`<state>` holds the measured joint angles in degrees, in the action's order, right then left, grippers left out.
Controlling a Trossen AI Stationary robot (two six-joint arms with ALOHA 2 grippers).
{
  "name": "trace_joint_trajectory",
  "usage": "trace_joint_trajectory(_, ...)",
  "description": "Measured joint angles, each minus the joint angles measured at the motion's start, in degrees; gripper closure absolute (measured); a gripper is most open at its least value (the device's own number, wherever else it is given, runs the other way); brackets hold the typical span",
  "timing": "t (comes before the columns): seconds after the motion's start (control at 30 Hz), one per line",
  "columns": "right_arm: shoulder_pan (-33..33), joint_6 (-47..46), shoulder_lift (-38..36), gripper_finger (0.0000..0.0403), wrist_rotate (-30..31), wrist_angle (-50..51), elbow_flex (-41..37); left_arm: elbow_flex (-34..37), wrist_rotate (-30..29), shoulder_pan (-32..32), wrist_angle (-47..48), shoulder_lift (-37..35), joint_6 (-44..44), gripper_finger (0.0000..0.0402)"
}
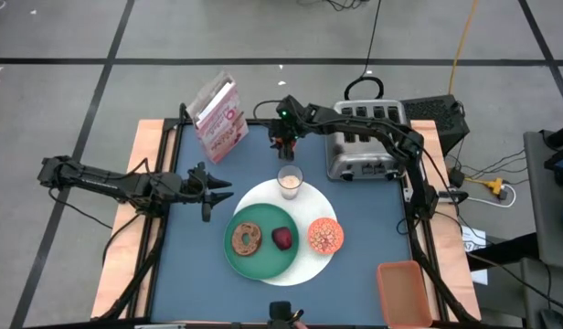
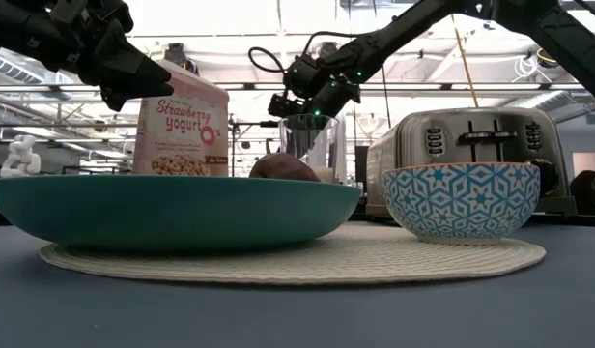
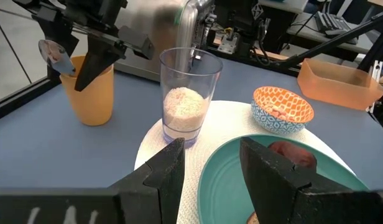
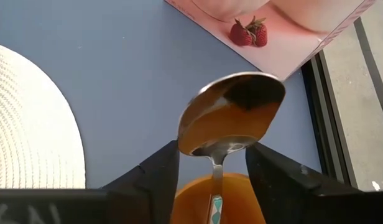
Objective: Arrange a breakfast setting
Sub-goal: Put the green spoon to the right of the orange bowl
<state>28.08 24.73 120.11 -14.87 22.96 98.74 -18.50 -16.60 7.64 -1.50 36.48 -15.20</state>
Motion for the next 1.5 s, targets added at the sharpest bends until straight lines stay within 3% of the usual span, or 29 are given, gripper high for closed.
trace_joint_trajectory(0.8,0.00,0.00,-0.02,0.0348,0.02,0.00,0.00,0.00,0.00,0.00,0.00,0.01,-0.02,0.0243)
trace_joint_trajectory(1.5,0.00,-0.07,-0.87,0.0395,0.04,0.30,0.00,0.00,0.00,0.00,0.00,0.01,-0.24,0.0243)
